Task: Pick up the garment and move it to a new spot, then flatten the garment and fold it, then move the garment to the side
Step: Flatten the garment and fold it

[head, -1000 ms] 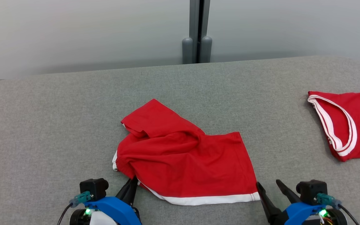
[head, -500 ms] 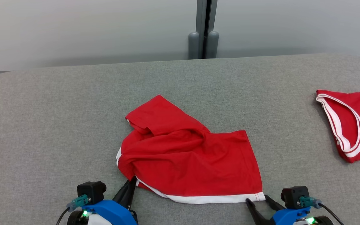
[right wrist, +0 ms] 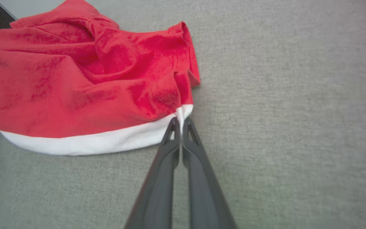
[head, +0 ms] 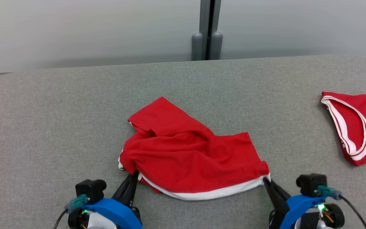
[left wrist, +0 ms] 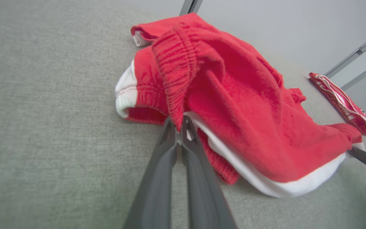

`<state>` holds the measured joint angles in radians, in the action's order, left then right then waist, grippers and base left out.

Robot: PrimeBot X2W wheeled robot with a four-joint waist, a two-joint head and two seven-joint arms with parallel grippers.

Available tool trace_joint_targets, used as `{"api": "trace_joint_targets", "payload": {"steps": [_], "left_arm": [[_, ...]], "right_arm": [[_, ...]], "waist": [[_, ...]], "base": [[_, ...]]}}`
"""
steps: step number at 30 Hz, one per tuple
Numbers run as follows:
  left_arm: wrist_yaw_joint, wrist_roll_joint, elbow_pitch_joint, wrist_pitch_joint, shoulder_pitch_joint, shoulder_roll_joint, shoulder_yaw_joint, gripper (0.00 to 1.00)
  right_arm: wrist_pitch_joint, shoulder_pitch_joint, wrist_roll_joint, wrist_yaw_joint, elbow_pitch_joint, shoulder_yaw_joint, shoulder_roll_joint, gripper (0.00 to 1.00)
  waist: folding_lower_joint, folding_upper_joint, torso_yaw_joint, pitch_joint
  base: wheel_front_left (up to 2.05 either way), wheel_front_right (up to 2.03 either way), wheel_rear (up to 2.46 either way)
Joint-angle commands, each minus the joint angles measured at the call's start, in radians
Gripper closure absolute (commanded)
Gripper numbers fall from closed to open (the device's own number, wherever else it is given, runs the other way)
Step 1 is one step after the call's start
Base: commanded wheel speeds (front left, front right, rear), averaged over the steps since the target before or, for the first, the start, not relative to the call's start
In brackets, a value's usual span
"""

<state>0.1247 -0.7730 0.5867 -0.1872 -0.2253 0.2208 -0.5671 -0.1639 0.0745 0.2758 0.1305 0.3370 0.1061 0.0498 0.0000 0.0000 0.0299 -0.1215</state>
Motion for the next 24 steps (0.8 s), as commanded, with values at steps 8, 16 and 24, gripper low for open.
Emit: {"api": "trace_joint_targets", "payload": {"steps": [8, 16, 24], "left_arm": [[-0.004, 0.010, -0.285, -0.055, 0.016, 0.056, 0.052, 1.00], [-0.022, -0.066, -0.664, 0.097, -0.036, 0.151, 0.097, 1.00], [-0.074, -0.172, -0.867, 0.342, -0.211, 0.269, 0.183, 1.00]], "right_arm": [[0.097, 0.033, 0.032, 0.001, -0.215, -0.056, 0.002, 1.00], [0.068, 0.080, 0.058, 0.001, -0.515, -0.115, 0.001, 1.00], [-0.045, 0.317, 0.001, 0.001, -0.692, -0.114, 0.014, 1.00]], "waist": [[0.0000, 0.0000, 0.001, 0.015], [0.0000, 0.0000, 0.009, 0.010], [0.0000, 0.0000, 0.061, -0.058]], "base": [[0.00, 0.00, 0.00], [0.00, 0.00, 0.00], [0.00, 0.00, 0.00]]}}
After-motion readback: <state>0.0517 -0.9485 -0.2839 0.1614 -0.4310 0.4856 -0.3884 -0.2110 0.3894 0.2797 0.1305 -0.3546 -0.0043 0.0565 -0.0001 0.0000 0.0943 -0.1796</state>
